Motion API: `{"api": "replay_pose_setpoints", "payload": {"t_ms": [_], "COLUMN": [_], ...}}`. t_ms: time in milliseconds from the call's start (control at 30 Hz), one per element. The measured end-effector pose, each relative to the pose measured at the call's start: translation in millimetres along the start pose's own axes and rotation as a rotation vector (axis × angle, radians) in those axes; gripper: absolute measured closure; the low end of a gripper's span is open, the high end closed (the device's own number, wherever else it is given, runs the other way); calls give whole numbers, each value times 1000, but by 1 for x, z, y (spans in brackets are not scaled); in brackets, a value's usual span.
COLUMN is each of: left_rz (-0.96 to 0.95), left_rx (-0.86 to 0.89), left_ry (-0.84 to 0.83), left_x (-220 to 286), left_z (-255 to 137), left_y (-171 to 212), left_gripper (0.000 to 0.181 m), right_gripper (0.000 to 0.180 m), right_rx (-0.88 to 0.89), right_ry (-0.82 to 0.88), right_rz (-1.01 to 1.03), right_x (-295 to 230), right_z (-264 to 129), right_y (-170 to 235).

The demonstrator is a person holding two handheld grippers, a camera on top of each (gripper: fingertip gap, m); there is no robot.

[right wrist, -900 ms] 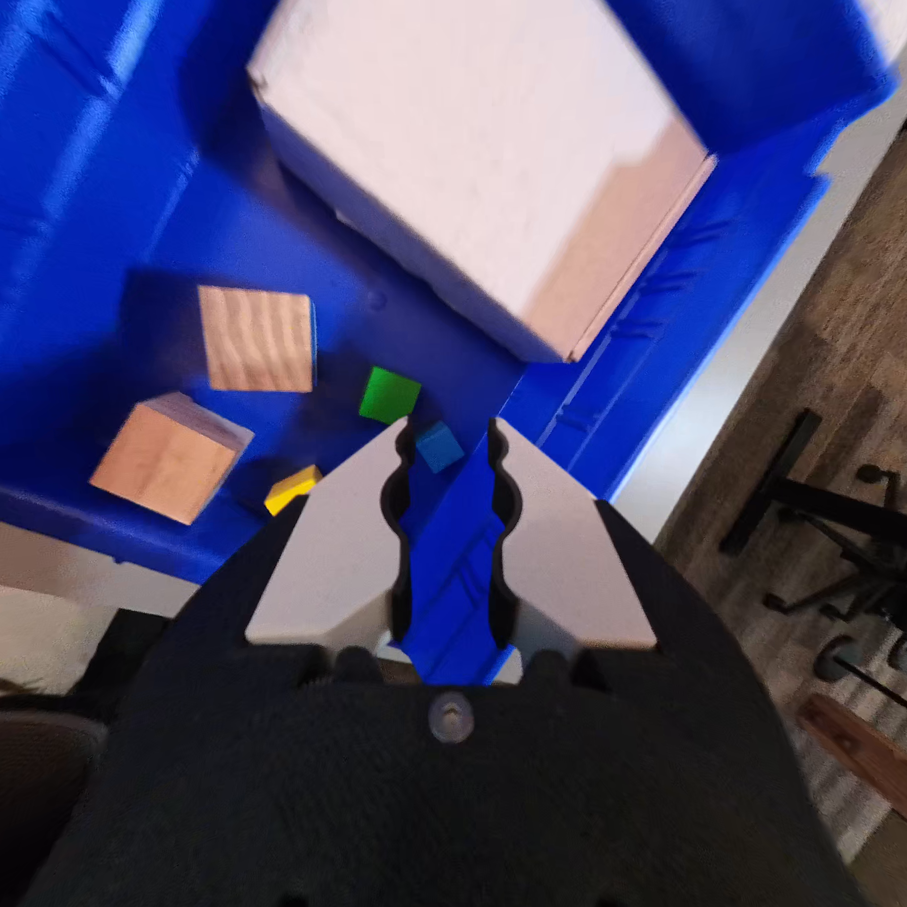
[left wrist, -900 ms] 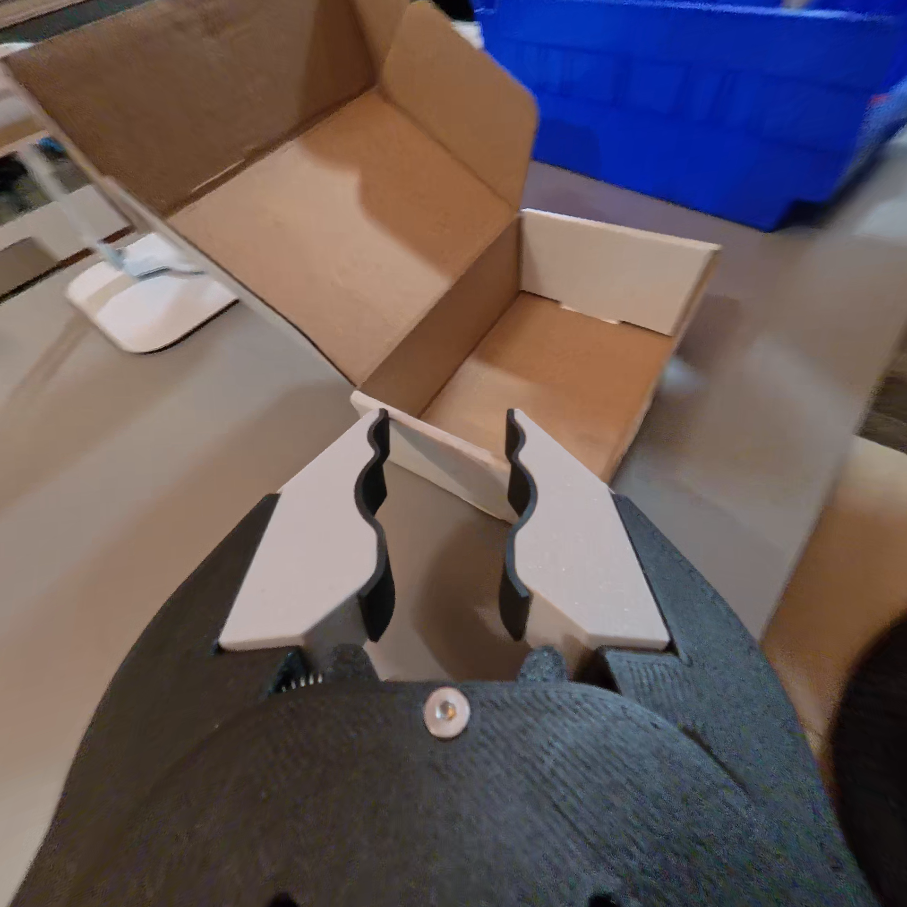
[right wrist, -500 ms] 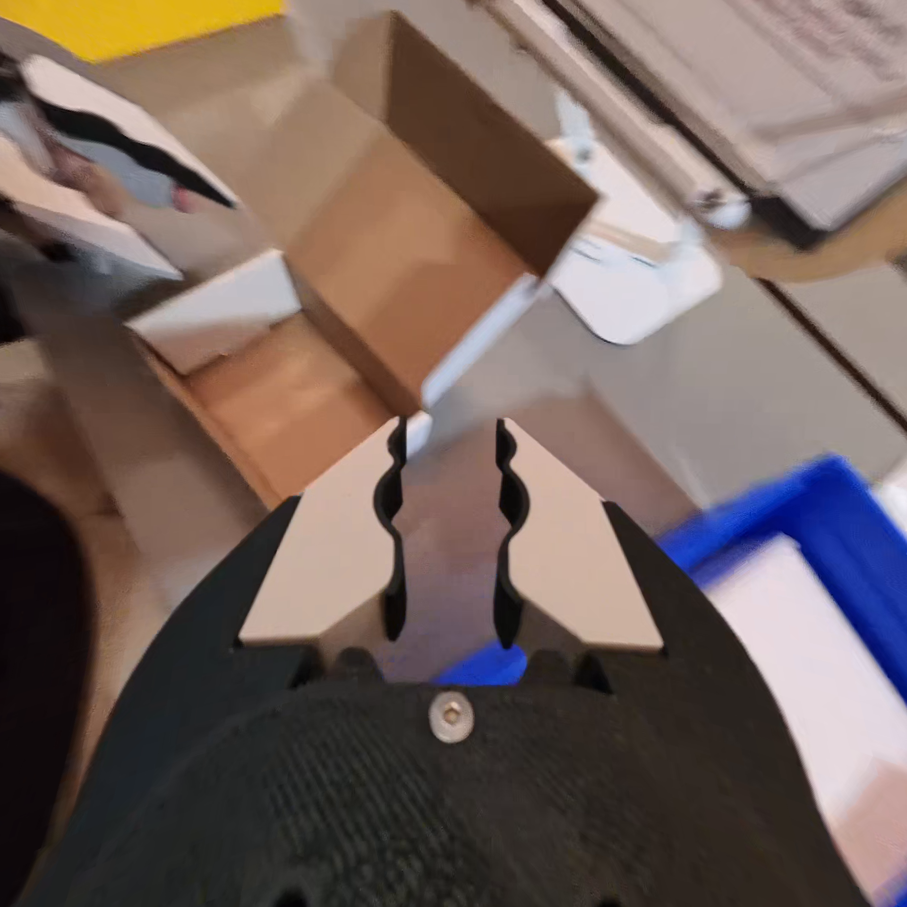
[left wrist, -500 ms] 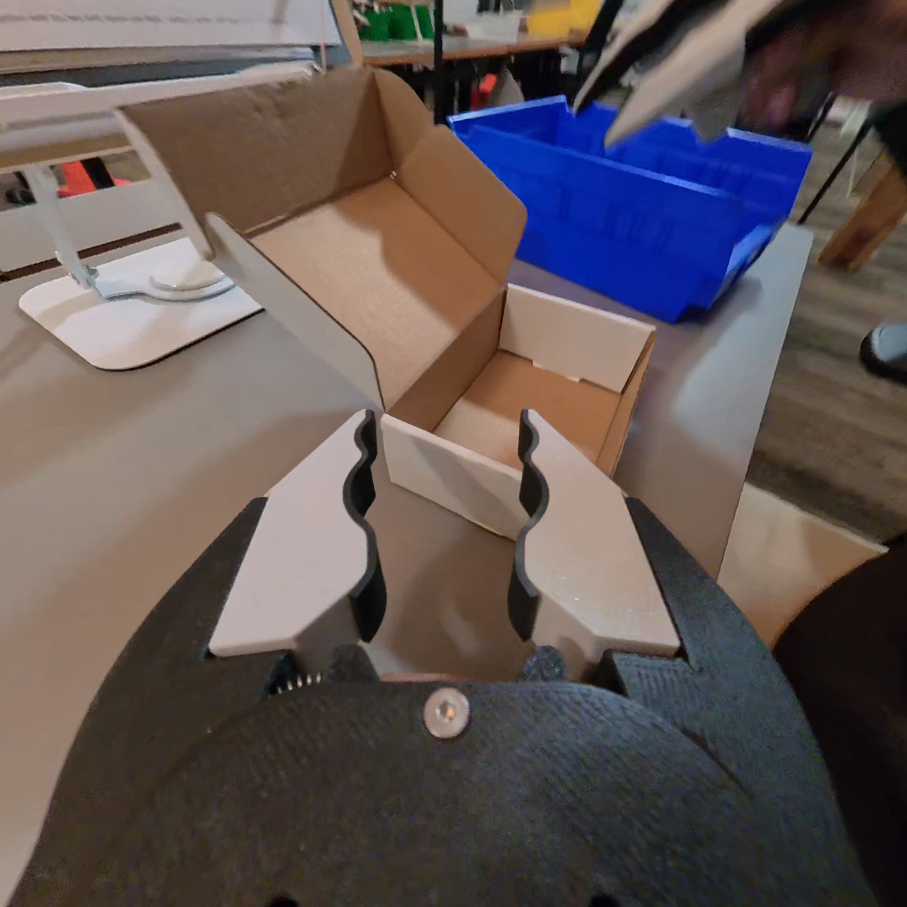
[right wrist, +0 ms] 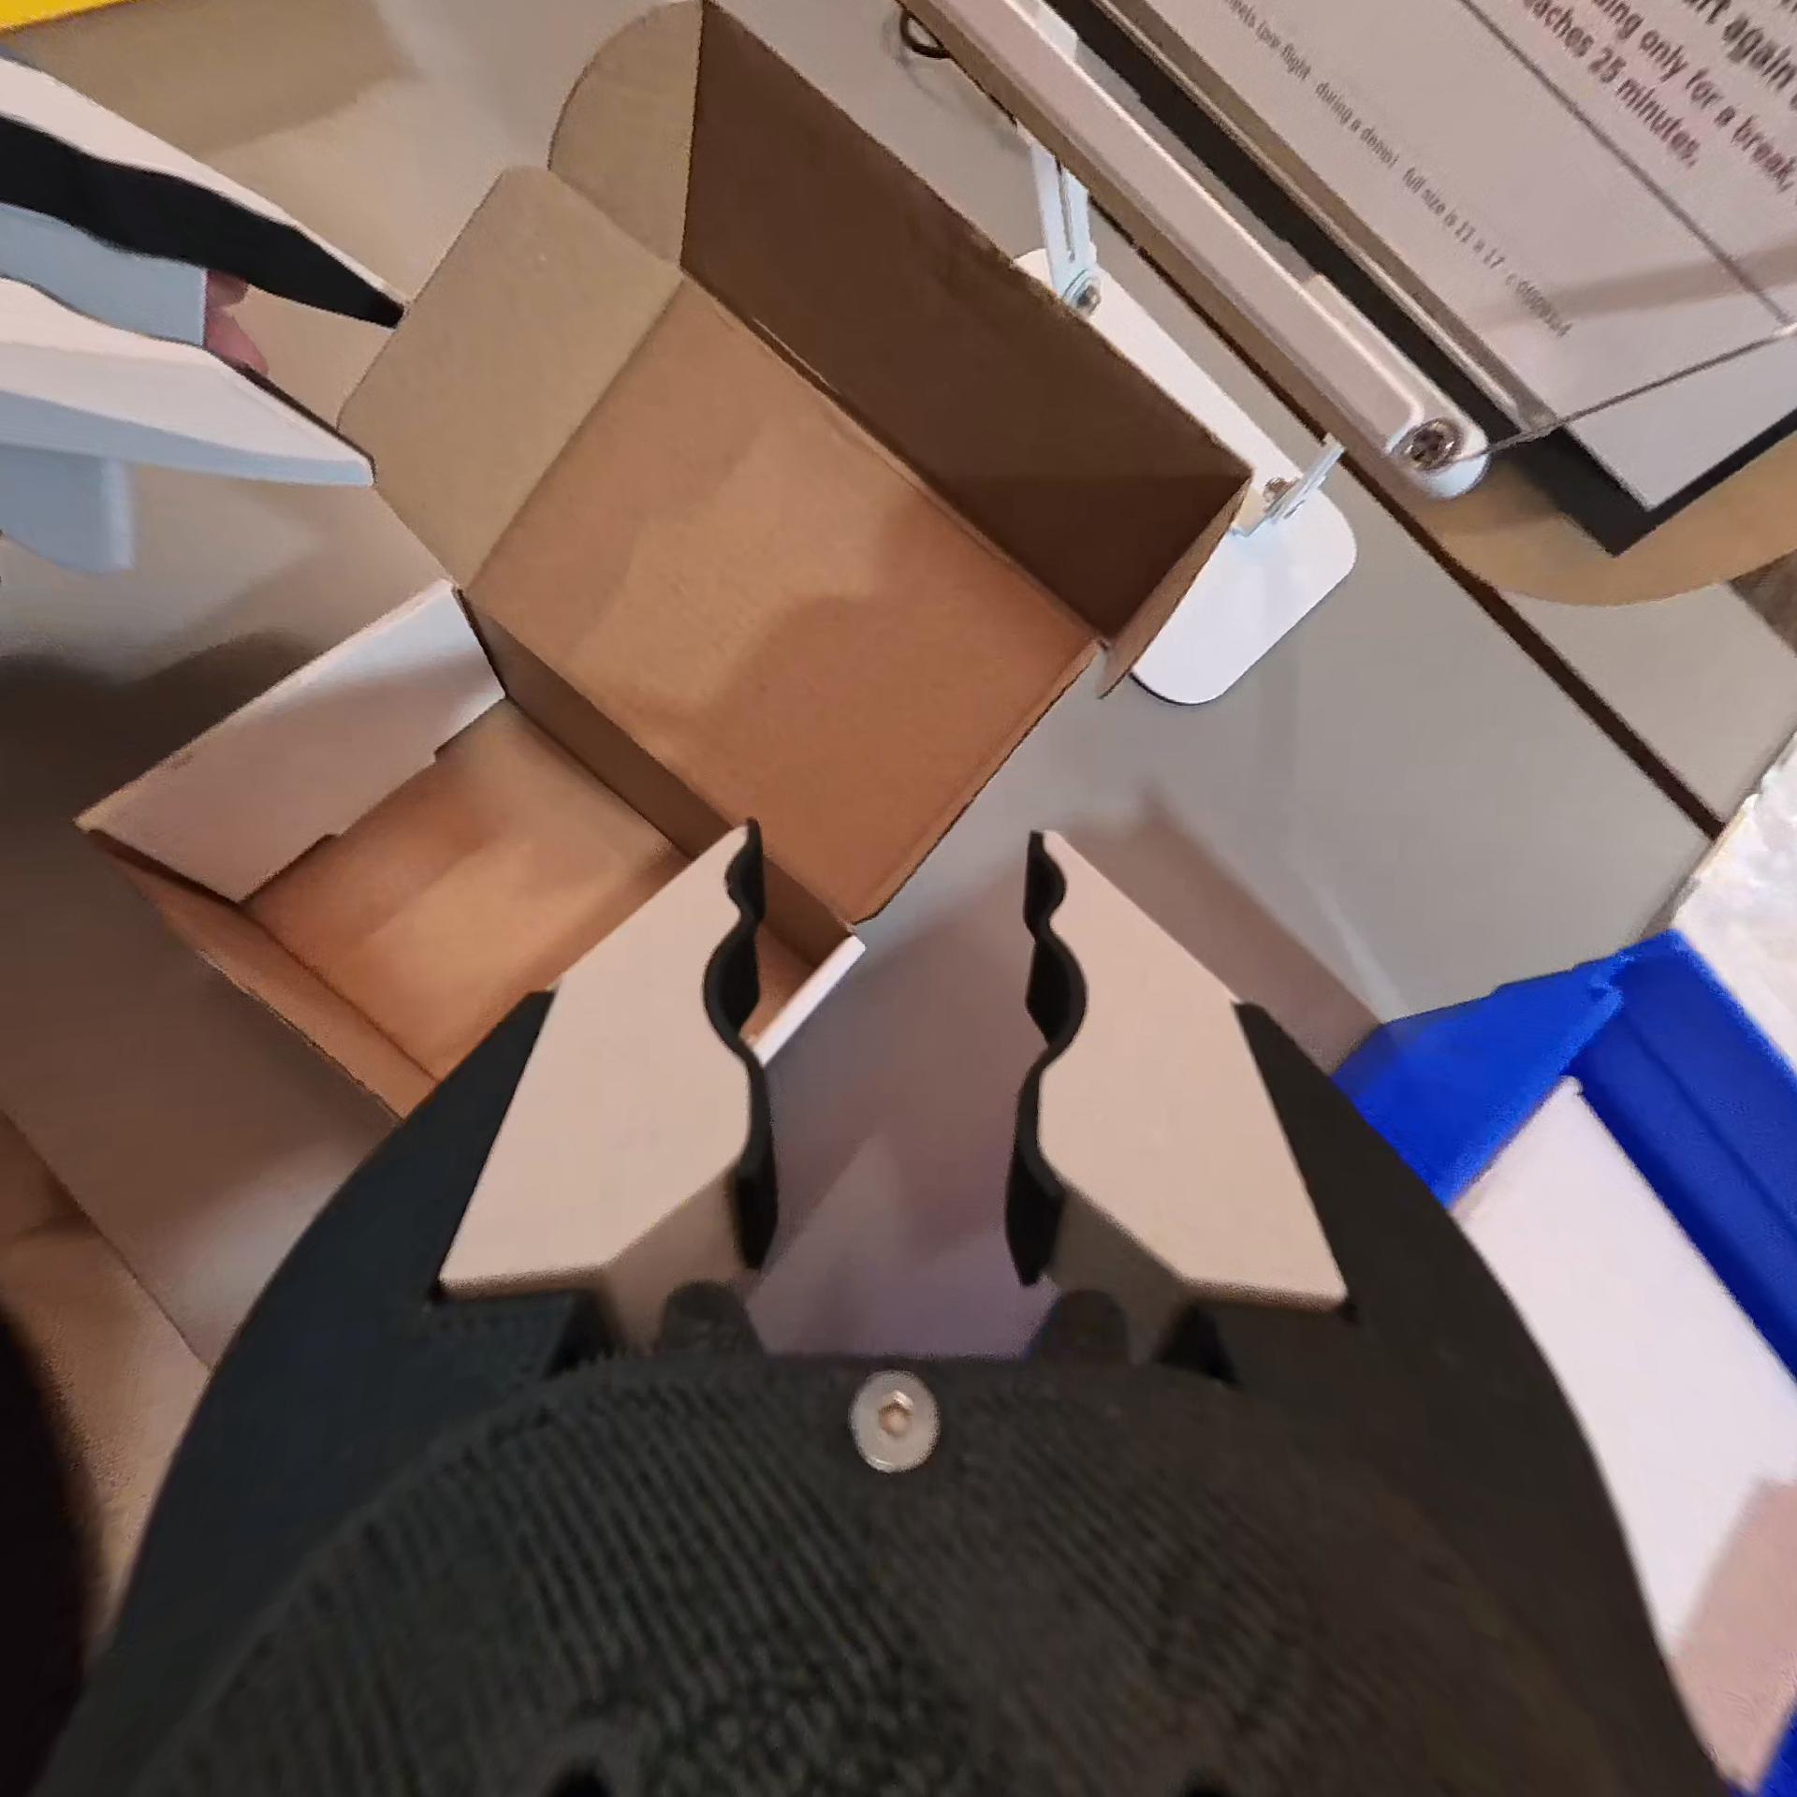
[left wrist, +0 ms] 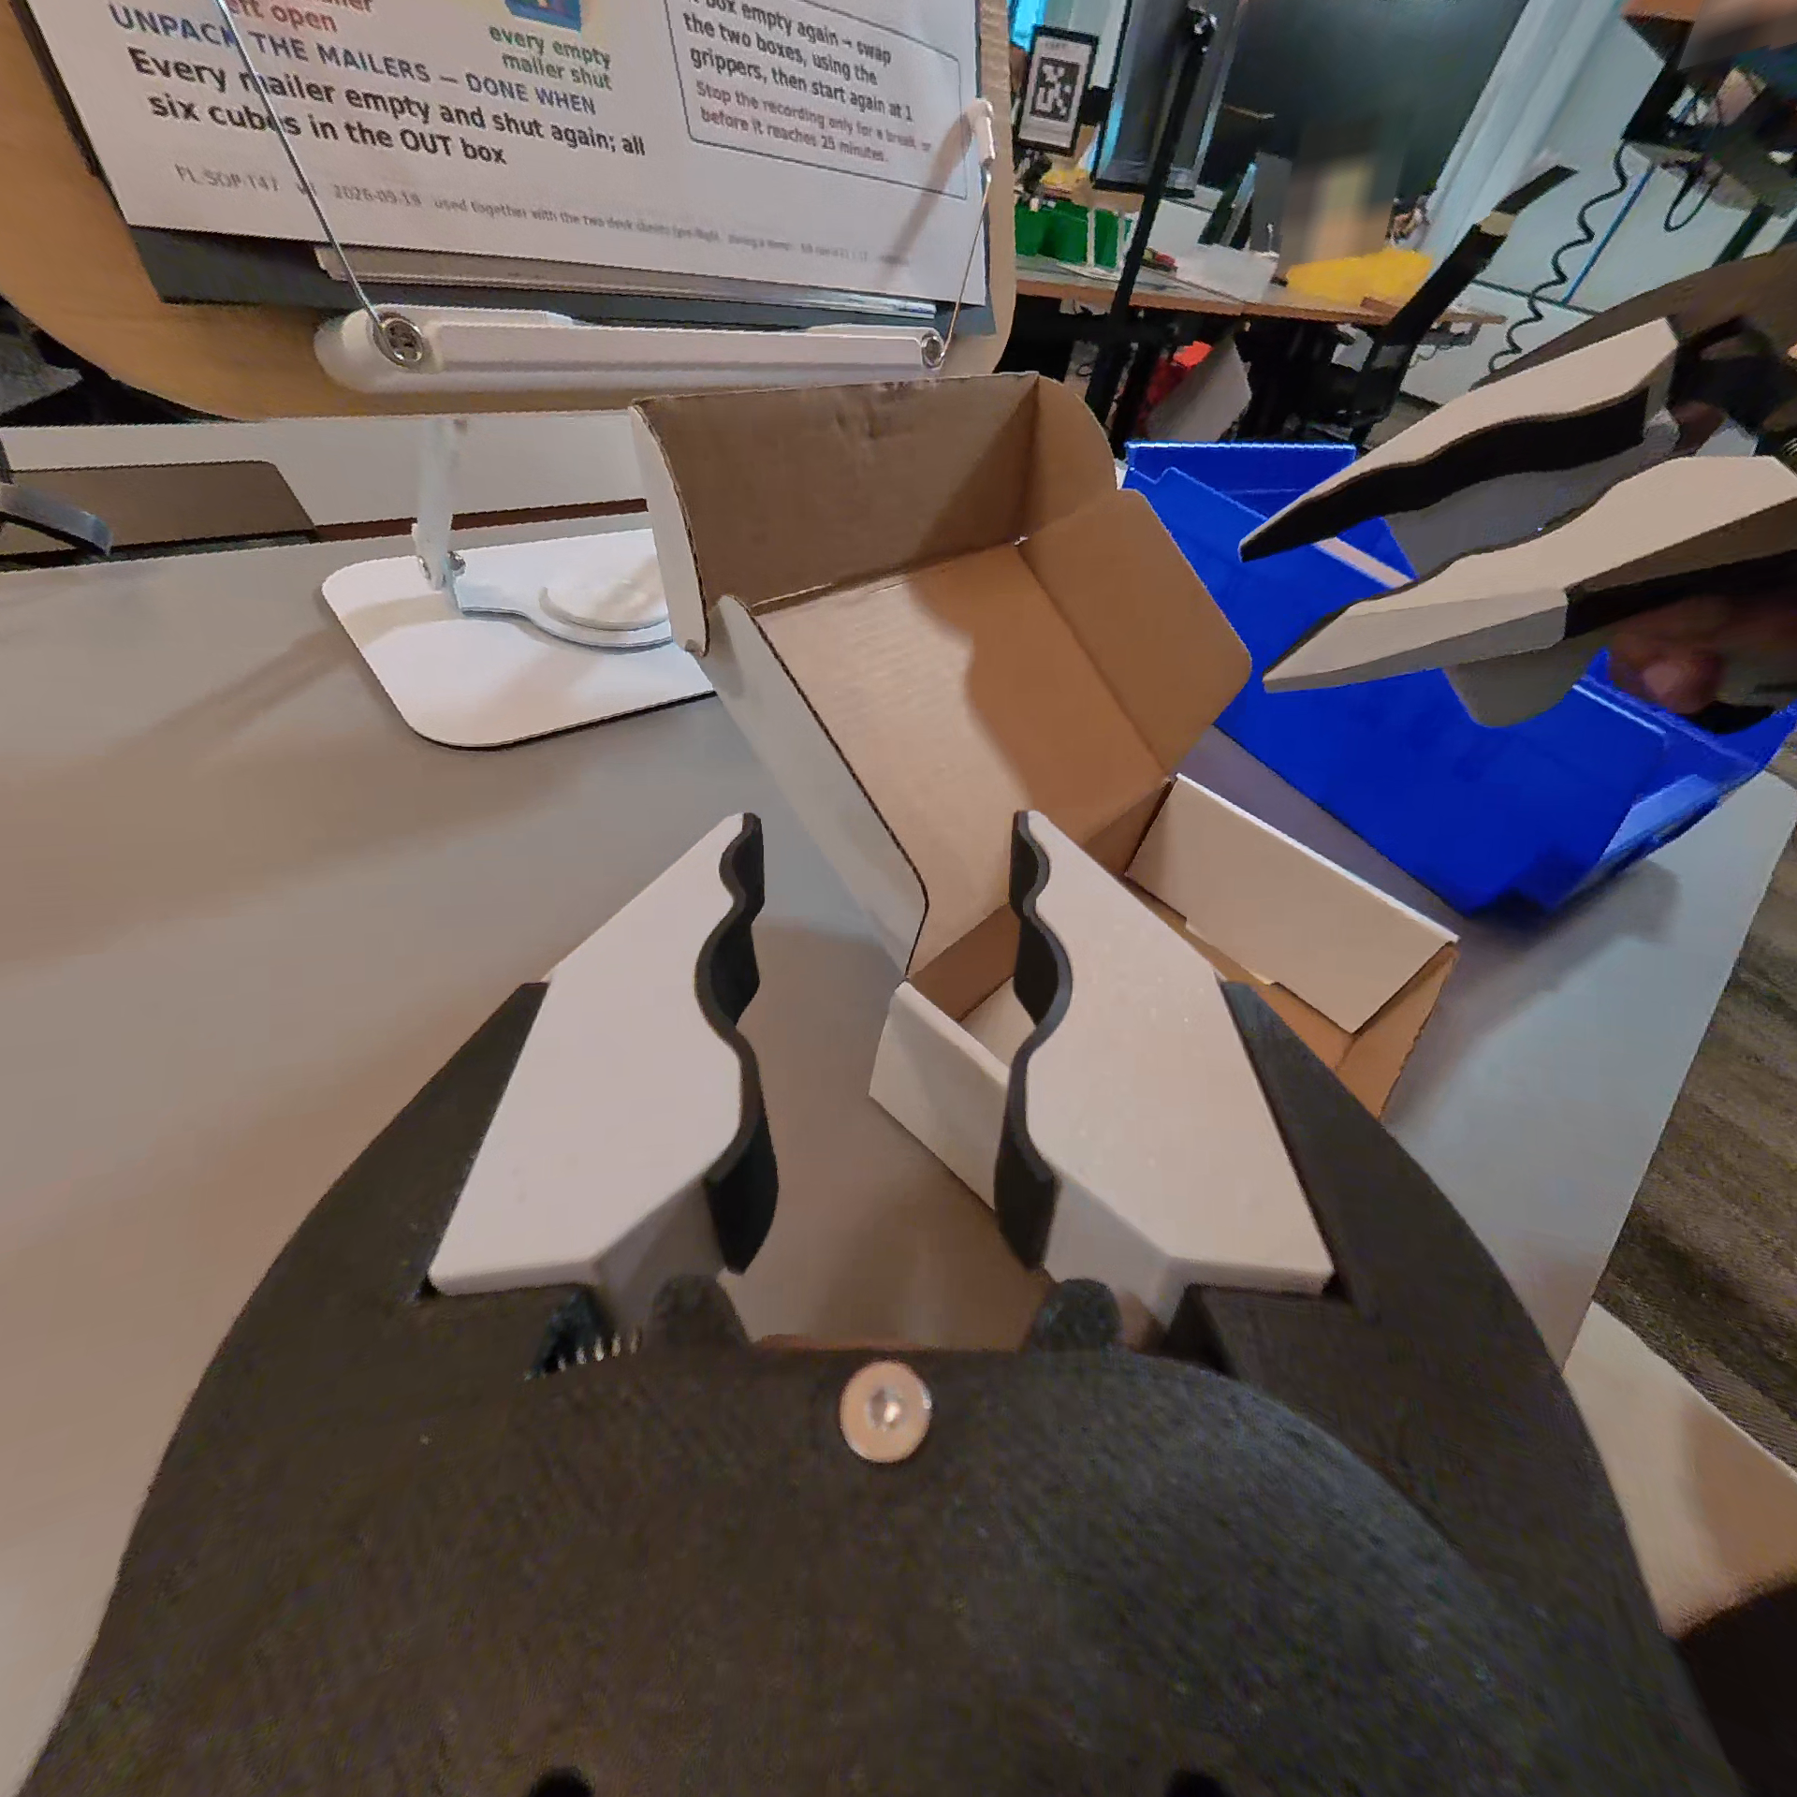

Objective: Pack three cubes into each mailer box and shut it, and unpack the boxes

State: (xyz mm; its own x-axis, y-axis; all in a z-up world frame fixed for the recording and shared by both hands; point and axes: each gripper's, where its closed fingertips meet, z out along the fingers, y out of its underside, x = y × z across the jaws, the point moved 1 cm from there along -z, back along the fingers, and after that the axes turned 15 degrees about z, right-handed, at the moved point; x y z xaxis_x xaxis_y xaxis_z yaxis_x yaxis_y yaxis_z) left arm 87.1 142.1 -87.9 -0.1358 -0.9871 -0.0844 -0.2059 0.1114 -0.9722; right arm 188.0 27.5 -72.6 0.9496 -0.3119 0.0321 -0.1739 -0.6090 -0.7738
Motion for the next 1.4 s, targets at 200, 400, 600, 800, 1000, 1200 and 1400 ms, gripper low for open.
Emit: {"api": "replay_pose_setpoints", "payload": {"t_ms": [200, 400, 600, 800, 1000, 1200, 1400], "left_rz": [-6, 39, 72, 123, 125, 180, 295], "left_rx": [3, -7, -19, -28, -29, -24, -51], "left_ry": [-4, 9, 31, 19, 9, 6, -32], "left_x": [2, 9, 18, 19, 20, 30, 34], "left_z": [1, 3, 4, 0, -9, -15, -20], "left_y": [-3, -1, 3, 5, 7, 8, 10], "left_gripper": [136, 146, 147, 147, 146, 145, 148], "right_gripper": [129, 143, 149, 151, 146, 140, 137], "right_rx": [-79, -97, -98, -106, -66, 61, 130], "right_ry": [19, -1, -13, -56, -160, -146, -92], "right_rz": [47, 33, 35, 46, 120, 89, 14], "right_x": [5, -2, -8, -23, -46, -58, -64], "right_z": [20, 22, 19, 10, -3, -9, -8], "right_y": [5, 9, 9, 17, 31, 37, 40]}}
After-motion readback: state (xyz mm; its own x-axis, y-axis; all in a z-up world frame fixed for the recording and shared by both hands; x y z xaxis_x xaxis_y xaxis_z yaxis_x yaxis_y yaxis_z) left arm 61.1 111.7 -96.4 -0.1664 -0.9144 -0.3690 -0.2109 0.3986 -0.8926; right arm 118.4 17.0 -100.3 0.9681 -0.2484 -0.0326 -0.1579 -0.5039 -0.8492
